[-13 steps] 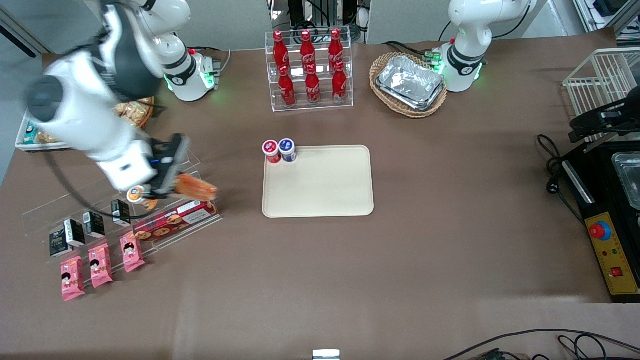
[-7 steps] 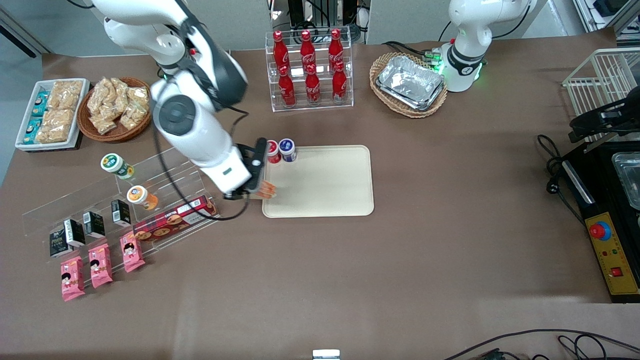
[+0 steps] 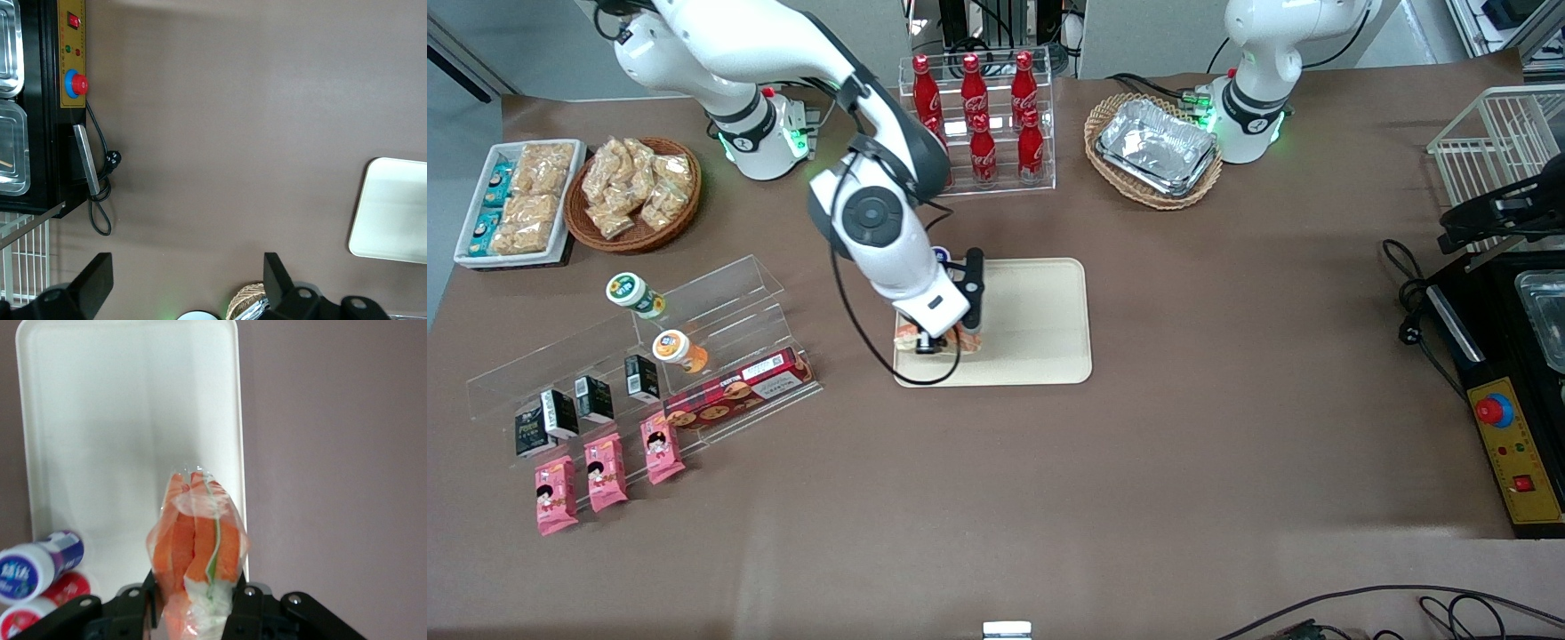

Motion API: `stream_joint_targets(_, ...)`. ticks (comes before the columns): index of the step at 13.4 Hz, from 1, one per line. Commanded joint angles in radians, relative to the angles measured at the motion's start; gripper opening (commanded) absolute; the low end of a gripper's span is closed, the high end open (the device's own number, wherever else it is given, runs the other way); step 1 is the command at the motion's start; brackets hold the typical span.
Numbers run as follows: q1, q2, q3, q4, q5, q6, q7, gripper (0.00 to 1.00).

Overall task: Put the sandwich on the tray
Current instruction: 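Carry the held sandwich over the beige tray with the right gripper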

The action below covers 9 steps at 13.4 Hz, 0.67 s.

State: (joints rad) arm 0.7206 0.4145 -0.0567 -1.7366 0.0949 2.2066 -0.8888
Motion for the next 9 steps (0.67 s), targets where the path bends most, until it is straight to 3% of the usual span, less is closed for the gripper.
stream_joint_targets(1,0.043,0.084,-0.009,0.040,-0.017,0.076,0.022,0.41)
stream_joint_targets(9,0.063,0.196,-0.011,0.074,-0.029,0.142,0.094,0.43)
